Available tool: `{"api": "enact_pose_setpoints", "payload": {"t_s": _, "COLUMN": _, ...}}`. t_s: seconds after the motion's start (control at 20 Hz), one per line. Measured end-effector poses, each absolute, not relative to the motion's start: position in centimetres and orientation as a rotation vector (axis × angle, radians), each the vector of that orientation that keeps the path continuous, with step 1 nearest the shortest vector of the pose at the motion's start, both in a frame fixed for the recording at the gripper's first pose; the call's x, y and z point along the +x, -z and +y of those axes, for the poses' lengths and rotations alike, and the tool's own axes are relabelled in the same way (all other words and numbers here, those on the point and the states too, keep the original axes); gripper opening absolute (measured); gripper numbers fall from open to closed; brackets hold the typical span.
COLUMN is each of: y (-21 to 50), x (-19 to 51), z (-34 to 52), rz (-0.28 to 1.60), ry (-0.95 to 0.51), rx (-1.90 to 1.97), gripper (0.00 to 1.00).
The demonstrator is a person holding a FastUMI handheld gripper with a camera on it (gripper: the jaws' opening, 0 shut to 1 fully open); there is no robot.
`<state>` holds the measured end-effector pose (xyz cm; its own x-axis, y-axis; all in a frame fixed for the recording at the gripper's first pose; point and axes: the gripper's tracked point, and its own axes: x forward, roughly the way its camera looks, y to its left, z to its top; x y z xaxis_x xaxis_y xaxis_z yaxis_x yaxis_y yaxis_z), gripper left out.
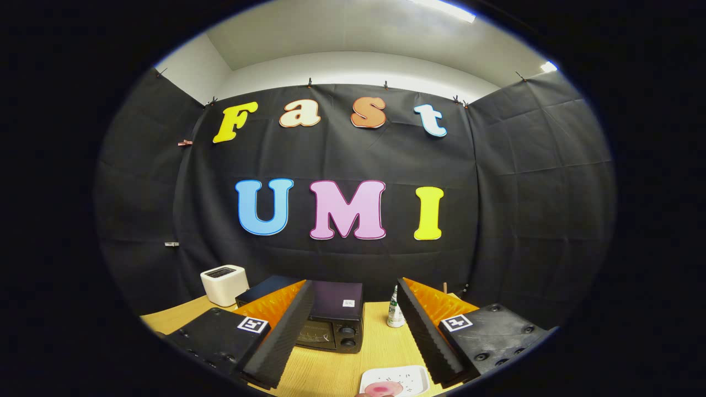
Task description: Open the toaster oven, put the food inside, and close the toaster oven door.
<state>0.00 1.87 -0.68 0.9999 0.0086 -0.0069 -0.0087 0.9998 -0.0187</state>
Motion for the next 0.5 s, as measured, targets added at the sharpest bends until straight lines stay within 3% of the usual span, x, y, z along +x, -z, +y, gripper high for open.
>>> {"api": "enact_pose_setpoints", "payload": {"t_s": 0.5, "y": 1.9, "x": 1.0, "z": 3.5, "rz": 0.042, "ry": -0.028, "rx": -0.022, "gripper": 0.98}}
